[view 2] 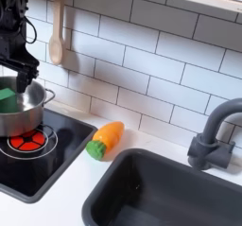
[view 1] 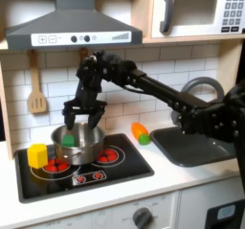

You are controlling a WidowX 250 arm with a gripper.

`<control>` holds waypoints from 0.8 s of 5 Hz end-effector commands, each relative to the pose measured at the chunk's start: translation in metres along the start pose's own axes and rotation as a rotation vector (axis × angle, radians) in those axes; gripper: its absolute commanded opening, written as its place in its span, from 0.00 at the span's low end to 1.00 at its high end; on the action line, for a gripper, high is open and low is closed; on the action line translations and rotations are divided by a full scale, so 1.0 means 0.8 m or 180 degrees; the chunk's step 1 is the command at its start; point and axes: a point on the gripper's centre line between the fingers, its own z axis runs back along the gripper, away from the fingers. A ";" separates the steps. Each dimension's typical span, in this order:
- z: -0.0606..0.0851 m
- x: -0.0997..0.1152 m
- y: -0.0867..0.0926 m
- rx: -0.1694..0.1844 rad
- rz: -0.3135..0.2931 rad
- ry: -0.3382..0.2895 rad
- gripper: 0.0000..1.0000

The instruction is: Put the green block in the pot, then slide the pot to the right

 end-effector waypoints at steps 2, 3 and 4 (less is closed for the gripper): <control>-0.024 -0.020 -0.010 -0.0051 -0.0094 0.0244 1.00; -0.024 -0.023 -0.015 -0.0070 -0.0121 0.0264 1.00; -0.028 -0.030 -0.018 -0.0095 -0.0154 0.0313 1.00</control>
